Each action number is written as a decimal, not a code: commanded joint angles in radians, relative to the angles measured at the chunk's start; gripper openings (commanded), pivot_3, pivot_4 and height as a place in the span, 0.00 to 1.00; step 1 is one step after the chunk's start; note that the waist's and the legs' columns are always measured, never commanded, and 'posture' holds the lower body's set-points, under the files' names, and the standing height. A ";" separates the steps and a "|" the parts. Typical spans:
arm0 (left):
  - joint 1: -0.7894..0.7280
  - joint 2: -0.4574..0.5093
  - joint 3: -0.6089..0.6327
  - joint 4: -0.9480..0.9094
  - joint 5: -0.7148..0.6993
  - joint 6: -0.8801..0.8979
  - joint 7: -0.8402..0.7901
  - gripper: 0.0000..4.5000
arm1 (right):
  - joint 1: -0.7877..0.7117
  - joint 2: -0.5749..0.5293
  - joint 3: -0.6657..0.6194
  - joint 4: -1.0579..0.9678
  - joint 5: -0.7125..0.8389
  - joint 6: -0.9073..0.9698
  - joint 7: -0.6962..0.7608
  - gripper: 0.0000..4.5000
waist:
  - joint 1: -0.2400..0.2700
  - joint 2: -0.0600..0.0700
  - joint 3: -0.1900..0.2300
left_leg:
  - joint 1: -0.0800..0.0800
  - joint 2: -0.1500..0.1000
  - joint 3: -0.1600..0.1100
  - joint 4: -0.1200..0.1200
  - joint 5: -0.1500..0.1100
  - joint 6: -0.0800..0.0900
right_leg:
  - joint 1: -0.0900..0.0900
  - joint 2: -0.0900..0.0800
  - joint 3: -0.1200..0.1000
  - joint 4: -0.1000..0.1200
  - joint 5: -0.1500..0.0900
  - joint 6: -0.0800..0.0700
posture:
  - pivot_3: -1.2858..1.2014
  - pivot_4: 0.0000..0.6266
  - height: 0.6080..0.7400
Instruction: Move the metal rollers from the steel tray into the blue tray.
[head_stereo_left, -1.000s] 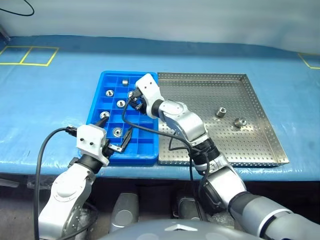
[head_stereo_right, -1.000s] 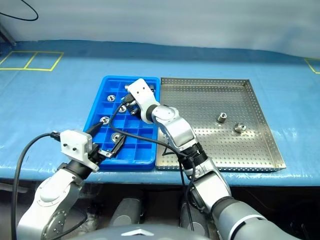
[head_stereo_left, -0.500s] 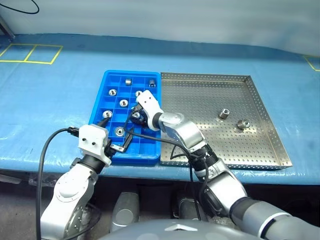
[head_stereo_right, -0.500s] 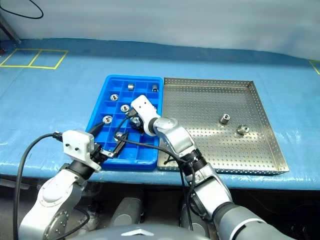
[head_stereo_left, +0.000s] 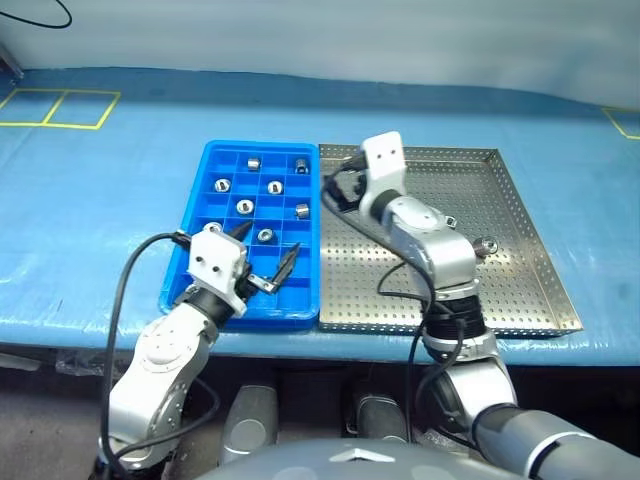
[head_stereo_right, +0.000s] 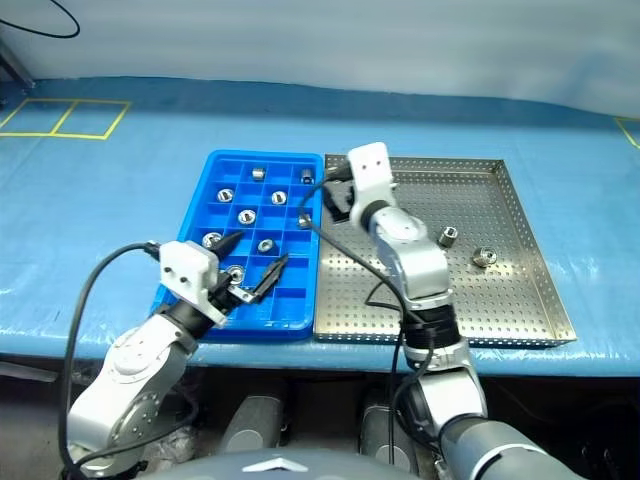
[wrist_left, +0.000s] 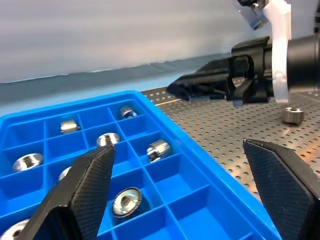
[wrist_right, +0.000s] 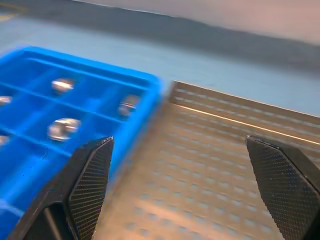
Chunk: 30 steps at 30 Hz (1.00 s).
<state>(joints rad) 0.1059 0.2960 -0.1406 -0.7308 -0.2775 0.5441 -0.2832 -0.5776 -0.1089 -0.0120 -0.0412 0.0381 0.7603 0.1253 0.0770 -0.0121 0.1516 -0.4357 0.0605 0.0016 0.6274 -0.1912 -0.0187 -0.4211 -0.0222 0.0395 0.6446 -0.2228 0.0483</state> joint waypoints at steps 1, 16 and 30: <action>-0.039 -0.009 -0.056 0.024 -0.004 -0.005 -0.028 1.00 | 0.021 -0.038 -0.045 0.038 -0.059 -0.052 -0.092 0.99 | -0.013 0.000 0.000 | 0.000 0.000 0.000 0.000 0.000 0.000 | 0.000 0.000 0.000 0.000 0.000 0.000 | 0.56 0.24 1.00; -0.132 0.009 -0.215 0.152 0.062 -0.031 -0.107 1.00 | 0.064 -0.033 -0.187 0.248 0.005 -0.132 -0.176 0.99 | -0.082 0.000 0.000 | 0.003 0.000 0.005 0.001 0.000 0.001 | 0.000 0.002 0.009 0.001 0.003 0.005 | 0.54 0.24 1.00; -0.104 -0.018 -0.193 0.160 0.078 -0.049 -0.088 1.00 | 0.046 -0.043 -0.155 0.301 0.016 -0.162 -0.162 0.37 | -0.087 0.001 0.000 | 0.004 0.000 0.007 0.001 0.000 0.001 | 0.000 0.002 0.010 0.001 0.003 0.006 | 0.56 0.24 1.00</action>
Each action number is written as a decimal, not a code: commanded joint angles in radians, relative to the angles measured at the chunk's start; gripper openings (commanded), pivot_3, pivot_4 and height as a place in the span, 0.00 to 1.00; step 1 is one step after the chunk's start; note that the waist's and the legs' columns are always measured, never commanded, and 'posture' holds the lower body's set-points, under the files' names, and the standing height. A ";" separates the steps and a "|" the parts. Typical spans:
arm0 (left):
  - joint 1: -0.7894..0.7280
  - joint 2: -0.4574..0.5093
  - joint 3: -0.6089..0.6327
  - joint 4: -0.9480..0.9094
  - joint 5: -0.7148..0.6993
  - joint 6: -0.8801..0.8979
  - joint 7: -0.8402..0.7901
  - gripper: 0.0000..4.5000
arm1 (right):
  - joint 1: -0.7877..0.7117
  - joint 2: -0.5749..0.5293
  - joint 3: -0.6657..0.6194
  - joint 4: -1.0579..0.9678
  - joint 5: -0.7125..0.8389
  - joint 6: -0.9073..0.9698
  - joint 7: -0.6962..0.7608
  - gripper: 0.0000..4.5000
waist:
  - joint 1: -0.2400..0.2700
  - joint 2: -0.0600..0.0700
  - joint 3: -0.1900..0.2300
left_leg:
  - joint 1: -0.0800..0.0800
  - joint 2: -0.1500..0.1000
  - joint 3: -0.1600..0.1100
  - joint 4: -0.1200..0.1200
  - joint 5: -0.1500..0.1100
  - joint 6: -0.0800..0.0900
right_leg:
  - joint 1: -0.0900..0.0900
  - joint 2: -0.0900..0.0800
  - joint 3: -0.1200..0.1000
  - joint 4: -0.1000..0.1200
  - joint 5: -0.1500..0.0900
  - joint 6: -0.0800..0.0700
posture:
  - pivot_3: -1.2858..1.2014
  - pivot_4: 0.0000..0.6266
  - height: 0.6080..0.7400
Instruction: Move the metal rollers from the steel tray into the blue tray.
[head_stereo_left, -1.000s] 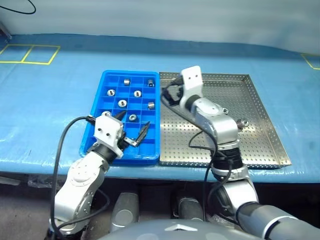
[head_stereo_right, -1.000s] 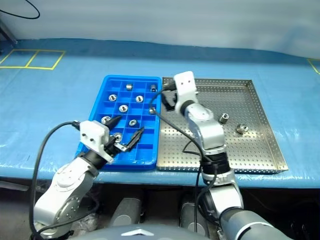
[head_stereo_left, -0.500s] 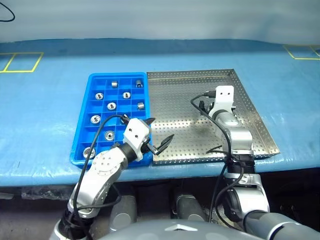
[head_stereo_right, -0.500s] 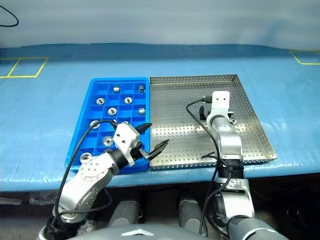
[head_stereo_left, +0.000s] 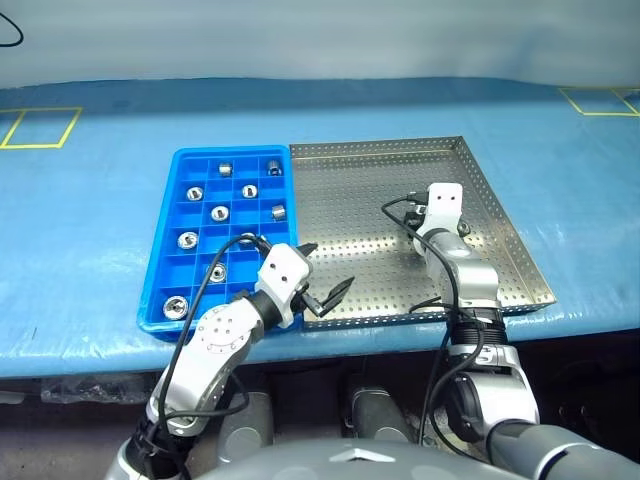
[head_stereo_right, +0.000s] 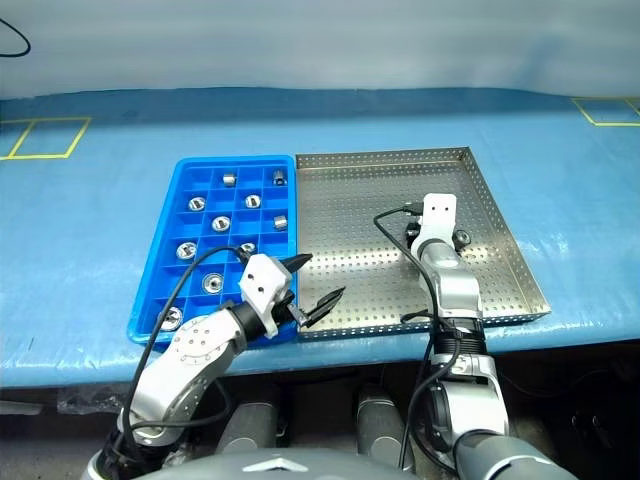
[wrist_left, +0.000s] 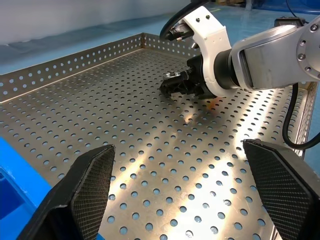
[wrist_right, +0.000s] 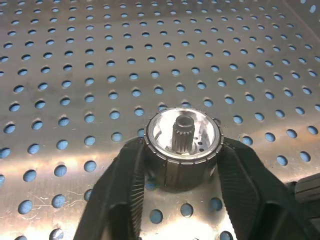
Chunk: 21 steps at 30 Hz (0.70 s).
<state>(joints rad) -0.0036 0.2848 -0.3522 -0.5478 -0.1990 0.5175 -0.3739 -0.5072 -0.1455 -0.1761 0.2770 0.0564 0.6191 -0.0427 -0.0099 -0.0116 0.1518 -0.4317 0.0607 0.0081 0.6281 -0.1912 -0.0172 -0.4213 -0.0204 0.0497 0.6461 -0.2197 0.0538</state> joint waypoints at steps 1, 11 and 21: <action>0.007 -0.007 0.021 -0.023 0.002 -0.023 0.005 1.00 | -0.027 -0.005 0.012 -0.022 -0.001 -0.018 0.006 0.37 | 0.000 0.000 0.000 | 0.000 0.000 0.000 0.000 0.000 0.000 | 0.000 0.000 0.000 0.000 0.000 0.000 | 0.56 0.24 1.00; 0.086 -0.002 0.150 -0.108 -0.010 -0.052 0.047 1.00 | -0.061 0.041 0.185 -0.298 0.050 0.115 0.147 0.37 | -0.001 0.001 0.000 | 0.000 0.000 0.000 0.000 0.000 0.000 | -0.001 0.001 0.000 0.001 0.000 0.000 | 0.58 0.24 1.00; 0.261 0.045 0.299 -0.262 -0.005 -0.045 0.078 1.00 | -0.123 0.081 0.436 -0.450 0.099 0.324 0.321 0.37 | 0.055 -0.001 0.001 | -0.001 0.000 0.001 0.000 0.000 0.000 | -0.003 -0.001 0.000 0.002 -0.001 -0.002 | 0.62 0.24 1.00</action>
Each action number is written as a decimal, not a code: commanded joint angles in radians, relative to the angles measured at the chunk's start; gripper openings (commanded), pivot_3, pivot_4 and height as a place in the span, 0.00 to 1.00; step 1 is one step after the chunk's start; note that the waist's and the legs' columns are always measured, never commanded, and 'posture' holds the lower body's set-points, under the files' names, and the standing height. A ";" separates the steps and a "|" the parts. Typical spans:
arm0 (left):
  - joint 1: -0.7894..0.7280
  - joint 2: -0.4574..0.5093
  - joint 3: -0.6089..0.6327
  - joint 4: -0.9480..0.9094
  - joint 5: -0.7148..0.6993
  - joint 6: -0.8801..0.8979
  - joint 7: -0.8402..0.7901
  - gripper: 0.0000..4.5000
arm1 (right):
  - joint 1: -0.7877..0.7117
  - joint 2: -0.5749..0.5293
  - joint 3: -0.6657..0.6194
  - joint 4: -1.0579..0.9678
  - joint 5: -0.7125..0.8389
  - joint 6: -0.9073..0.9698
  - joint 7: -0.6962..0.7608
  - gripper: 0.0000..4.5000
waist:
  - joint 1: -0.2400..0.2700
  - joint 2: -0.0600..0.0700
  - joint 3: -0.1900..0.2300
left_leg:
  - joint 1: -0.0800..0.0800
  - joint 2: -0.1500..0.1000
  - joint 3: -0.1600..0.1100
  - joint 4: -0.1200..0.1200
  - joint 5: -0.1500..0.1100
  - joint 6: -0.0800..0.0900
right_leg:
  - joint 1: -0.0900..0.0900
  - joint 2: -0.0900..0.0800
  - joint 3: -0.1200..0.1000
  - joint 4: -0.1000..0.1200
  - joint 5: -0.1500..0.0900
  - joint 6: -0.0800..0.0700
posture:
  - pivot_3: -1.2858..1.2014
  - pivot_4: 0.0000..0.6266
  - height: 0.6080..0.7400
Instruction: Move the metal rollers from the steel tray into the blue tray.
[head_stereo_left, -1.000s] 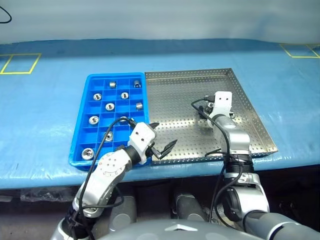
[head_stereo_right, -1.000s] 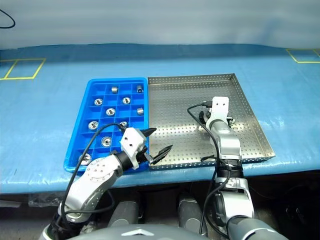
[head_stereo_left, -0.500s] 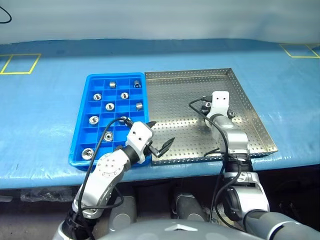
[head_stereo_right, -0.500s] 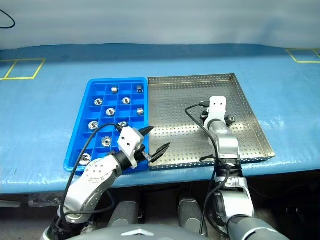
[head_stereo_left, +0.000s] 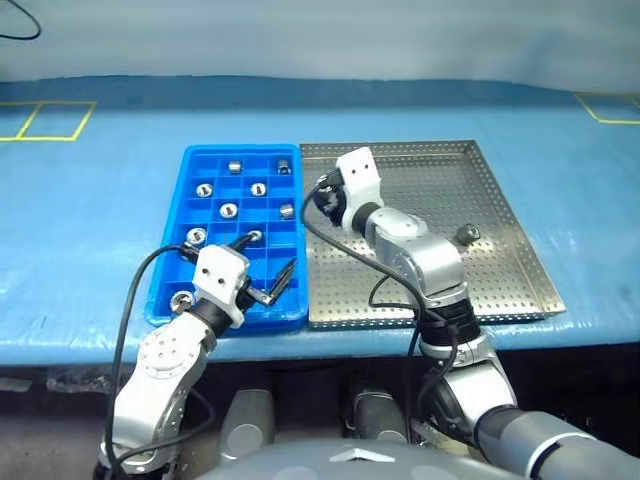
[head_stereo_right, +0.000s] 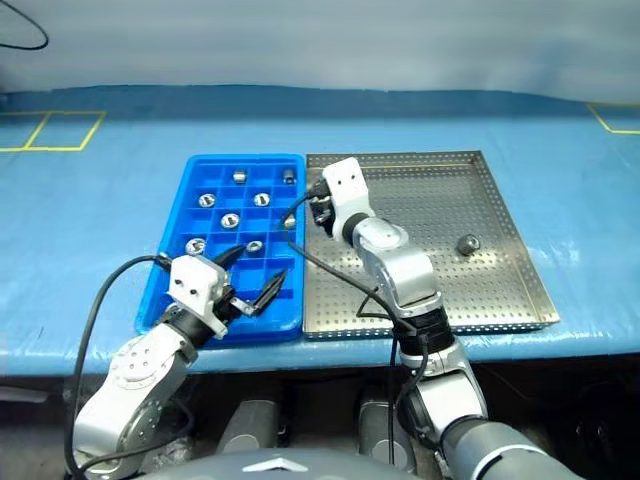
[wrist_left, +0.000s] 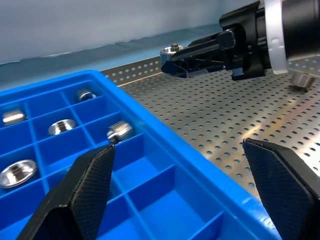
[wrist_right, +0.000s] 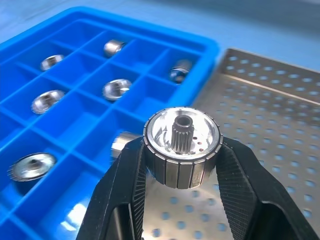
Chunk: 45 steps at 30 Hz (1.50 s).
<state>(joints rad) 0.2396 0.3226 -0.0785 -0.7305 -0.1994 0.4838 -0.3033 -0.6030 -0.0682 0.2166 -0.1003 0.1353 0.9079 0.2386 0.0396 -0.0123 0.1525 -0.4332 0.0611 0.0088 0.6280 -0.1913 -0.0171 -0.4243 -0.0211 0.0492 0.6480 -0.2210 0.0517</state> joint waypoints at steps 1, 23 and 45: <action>0.027 0.008 0.029 -0.088 -0.005 -0.008 0.009 1.00 | -0.030 0.005 0.056 -0.080 0.026 0.051 0.051 0.37 | 0.009 0.000 0.000 | 0.000 0.000 0.000 0.000 0.000 0.000 | 0.000 -0.001 0.000 0.000 0.000 0.000 | 0.63 0.24 1.00; 0.031 -0.005 0.010 -0.084 -0.015 -0.003 0.004 1.00 | -0.062 -0.142 0.335 -0.167 0.040 0.368 0.149 0.54 | 0.044 -0.002 0.000 | -0.003 0.000 0.000 0.000 0.000 0.000 | -0.003 -0.001 -0.002 -0.002 0.000 0.000 | 0.61 0.24 1.00; -0.189 -0.036 -0.128 0.092 -0.042 -0.014 -0.112 1.00 | 0.171 0.009 -0.389 -0.016 -0.194 -0.327 -0.516 1.00 | -0.032 -0.002 -0.001 | -0.006 -0.001 0.000 0.001 0.000 0.001 | -0.004 0.000 0.000 -0.003 0.004 0.004 | 0.53 0.24 1.00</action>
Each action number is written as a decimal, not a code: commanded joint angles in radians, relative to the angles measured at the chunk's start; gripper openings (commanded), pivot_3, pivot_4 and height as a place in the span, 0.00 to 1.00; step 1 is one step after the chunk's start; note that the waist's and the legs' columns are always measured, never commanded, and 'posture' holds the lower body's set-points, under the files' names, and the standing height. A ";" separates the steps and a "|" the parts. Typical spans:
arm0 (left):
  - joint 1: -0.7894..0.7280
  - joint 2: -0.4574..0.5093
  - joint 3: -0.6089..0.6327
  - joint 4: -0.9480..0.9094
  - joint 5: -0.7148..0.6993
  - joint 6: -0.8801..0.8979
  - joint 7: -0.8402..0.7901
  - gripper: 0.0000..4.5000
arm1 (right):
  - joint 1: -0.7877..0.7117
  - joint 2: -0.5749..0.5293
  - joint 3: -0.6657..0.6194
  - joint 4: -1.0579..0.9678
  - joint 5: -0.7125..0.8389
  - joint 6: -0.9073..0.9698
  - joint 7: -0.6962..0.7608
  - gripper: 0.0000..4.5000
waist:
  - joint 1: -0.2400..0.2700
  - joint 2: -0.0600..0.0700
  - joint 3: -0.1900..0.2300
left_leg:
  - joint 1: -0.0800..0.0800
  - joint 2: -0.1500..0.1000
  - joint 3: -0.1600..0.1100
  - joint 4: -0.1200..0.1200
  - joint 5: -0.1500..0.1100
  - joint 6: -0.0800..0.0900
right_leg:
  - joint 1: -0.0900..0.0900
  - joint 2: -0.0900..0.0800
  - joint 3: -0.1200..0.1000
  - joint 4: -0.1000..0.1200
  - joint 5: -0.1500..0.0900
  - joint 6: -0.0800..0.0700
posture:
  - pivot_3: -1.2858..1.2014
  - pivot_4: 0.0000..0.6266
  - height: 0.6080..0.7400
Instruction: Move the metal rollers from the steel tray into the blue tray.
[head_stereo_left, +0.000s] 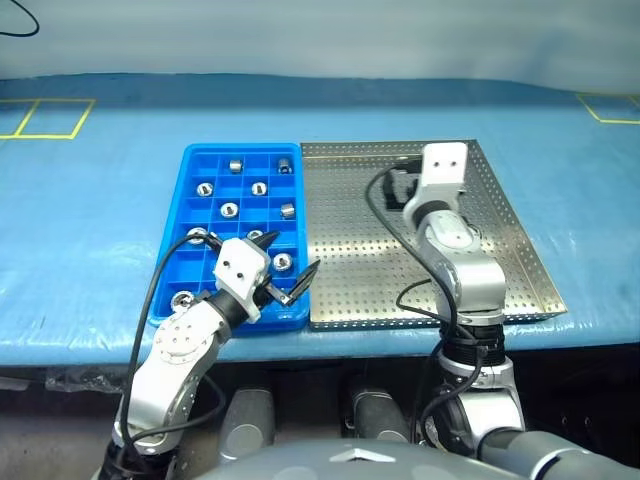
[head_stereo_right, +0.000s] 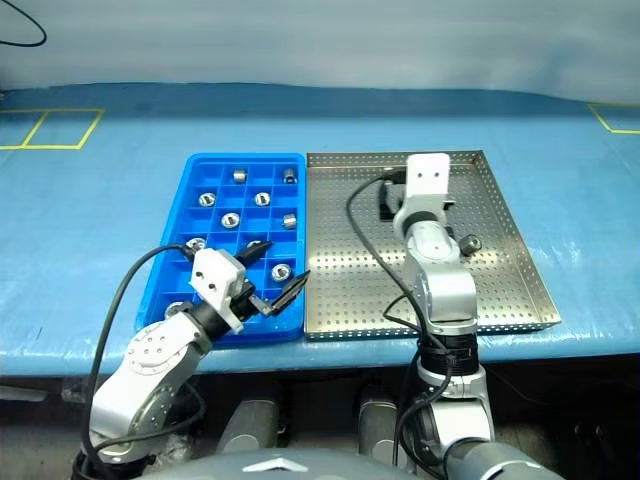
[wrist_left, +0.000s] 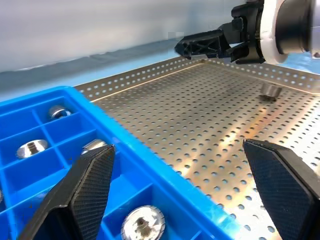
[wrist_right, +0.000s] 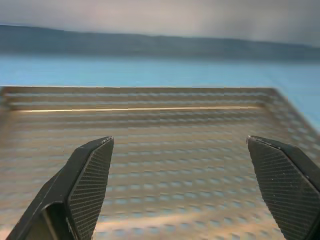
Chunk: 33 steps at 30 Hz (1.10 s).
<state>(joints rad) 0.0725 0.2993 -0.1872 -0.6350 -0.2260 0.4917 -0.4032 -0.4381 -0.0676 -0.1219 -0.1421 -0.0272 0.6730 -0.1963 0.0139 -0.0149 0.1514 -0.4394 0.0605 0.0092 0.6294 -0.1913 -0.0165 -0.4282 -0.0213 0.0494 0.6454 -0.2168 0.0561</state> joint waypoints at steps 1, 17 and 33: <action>-0.027 -0.015 -0.025 0.001 -0.014 -0.022 -0.013 1.00 | 0.010 0.010 -0.066 0.042 -0.030 -0.107 -0.093 1.00 | -0.013 0.000 0.000 | 0.000 0.000 0.000 0.000 0.000 0.000 | 0.000 0.000 0.001 0.000 0.000 0.000 | 0.53 0.24 1.00; -0.036 -0.018 -0.039 0.005 -0.018 -0.023 -0.017 1.00 | -0.020 0.053 -0.246 0.219 0.115 -0.131 -0.137 1.00 | -0.042 0.001 0.000 | 0.007 0.000 0.007 0.000 0.001 0.002 | 0.003 0.001 0.007 0.002 -0.001 0.000 | 0.53 0.24 1.00; -0.029 -0.022 -0.050 0.009 -0.012 -0.039 -0.010 1.00 | -0.091 -0.012 -0.264 0.416 0.131 -0.188 -0.141 0.44 | -0.036 0.001 0.000 | 0.008 0.000 0.011 0.000 0.001 0.003 | 0.003 0.001 0.011 0.002 0.000 0.001 | 0.54 0.24 1.00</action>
<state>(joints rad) 0.0465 0.2819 -0.2337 -0.6213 -0.2377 0.4749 -0.4148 -0.5103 -0.0663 -0.3804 0.2742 0.0924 0.5033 -0.3413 -0.0223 -0.0141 0.1514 -0.4312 0.0602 0.0203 0.6295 -0.1909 -0.0129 -0.4253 -0.0206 0.0610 0.6471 -0.2167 0.0576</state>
